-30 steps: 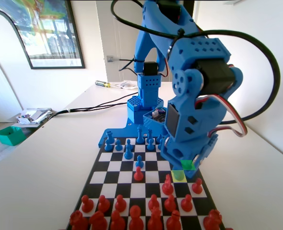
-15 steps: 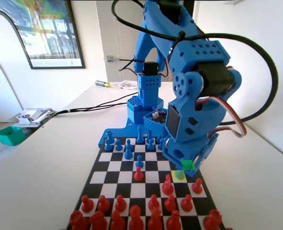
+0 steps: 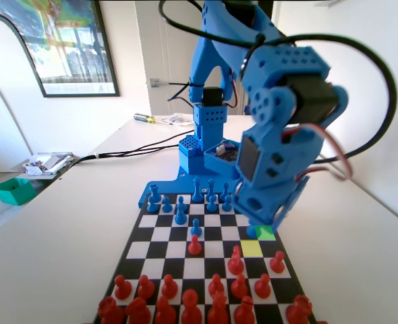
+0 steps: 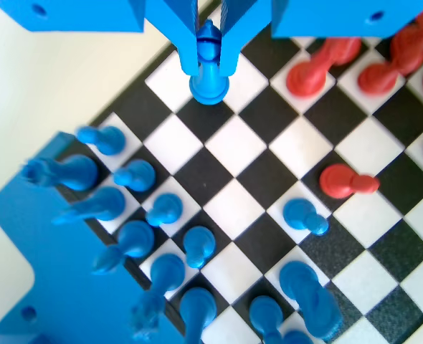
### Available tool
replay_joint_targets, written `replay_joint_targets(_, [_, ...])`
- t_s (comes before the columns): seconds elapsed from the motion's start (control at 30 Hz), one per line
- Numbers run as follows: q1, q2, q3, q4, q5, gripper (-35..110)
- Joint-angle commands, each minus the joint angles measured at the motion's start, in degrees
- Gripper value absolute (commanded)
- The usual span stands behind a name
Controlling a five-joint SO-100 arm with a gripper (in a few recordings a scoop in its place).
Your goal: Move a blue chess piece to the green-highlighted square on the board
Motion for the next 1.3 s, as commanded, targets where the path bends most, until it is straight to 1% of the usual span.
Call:
replay_joint_targets(0.0, [-2.5, 7.3, 0.3, -0.5, 1.1, 1])
replay_joint_targets(0.3, [-6.2, 8.6, 5.8, -4.8, 4.1, 1])
replay_joint_targets(0.7, [-6.7, 8.4, 8.8, -8.3, 5.0, 2])
replay_joint_targets(1.1, [-6.2, 8.3, 9.1, -10.6, 6.3, 14])
replay_joint_targets(1.27, [-5.8, 8.7, 8.2, -9.3, 6.2, 18])
